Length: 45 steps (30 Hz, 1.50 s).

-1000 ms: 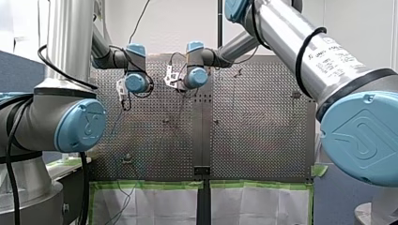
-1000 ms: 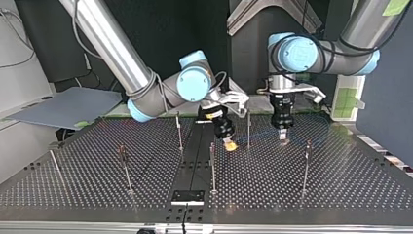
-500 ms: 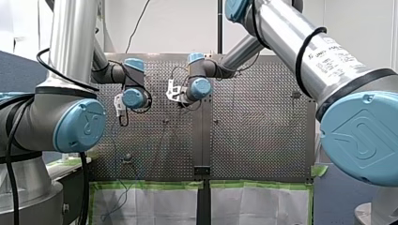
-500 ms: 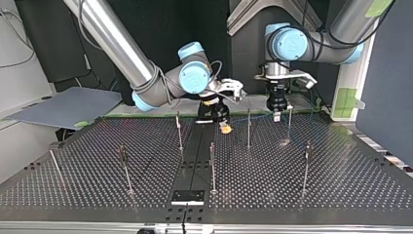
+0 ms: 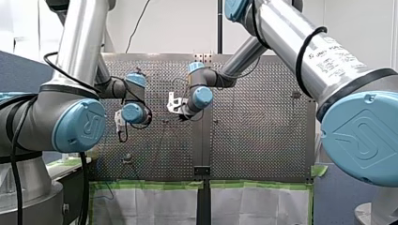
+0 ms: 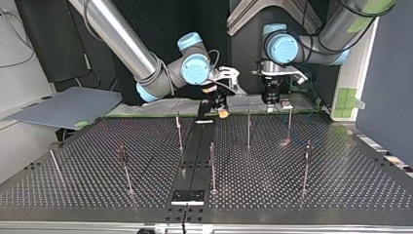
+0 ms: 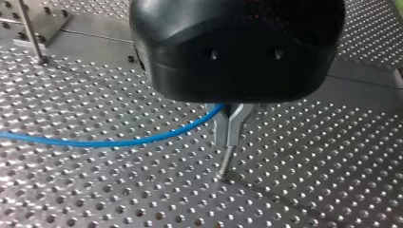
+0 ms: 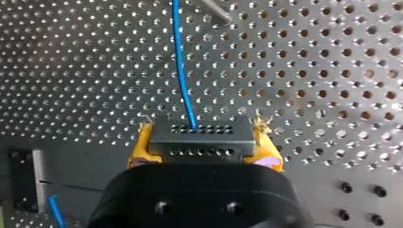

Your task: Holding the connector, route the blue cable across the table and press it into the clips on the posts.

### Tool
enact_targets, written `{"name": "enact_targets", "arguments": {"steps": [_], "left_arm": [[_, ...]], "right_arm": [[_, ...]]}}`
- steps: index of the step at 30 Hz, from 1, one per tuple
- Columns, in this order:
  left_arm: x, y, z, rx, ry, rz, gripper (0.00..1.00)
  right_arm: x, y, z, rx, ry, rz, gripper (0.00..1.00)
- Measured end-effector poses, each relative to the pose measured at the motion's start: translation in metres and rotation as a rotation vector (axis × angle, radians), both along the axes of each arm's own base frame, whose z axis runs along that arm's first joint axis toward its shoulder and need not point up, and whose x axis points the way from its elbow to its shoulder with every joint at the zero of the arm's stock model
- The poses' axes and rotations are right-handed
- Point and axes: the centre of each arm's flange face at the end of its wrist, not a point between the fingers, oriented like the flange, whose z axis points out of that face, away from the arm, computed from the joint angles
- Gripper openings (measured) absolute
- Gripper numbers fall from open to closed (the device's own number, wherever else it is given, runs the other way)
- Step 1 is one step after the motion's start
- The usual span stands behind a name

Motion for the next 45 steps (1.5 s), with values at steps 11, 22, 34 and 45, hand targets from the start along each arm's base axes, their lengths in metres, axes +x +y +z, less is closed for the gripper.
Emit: {"name": "enact_targets", "arguments": {"steps": [11,22,34,45], "left_arm": [[0.010,0.001,-0.007,-0.009,-0.013,-0.022,0.00],[0.025,-0.006,-0.011,-0.013,-0.022,-0.050,0.00],[0.037,-0.006,-0.039,-0.018,0.017,-0.049,0.00],[0.055,-0.005,-0.027,-0.022,-0.026,-0.047,0.00]], "right_arm": [[-0.010,-0.012,-0.007,0.007,0.000,-0.024,0.00],[-0.013,-0.026,-0.011,-0.003,-0.028,-0.035,0.00],[-0.014,-0.036,-0.034,0.014,-0.029,-0.034,0.00],[-0.016,-0.044,-0.043,0.016,-0.024,-0.042,0.00]]}}
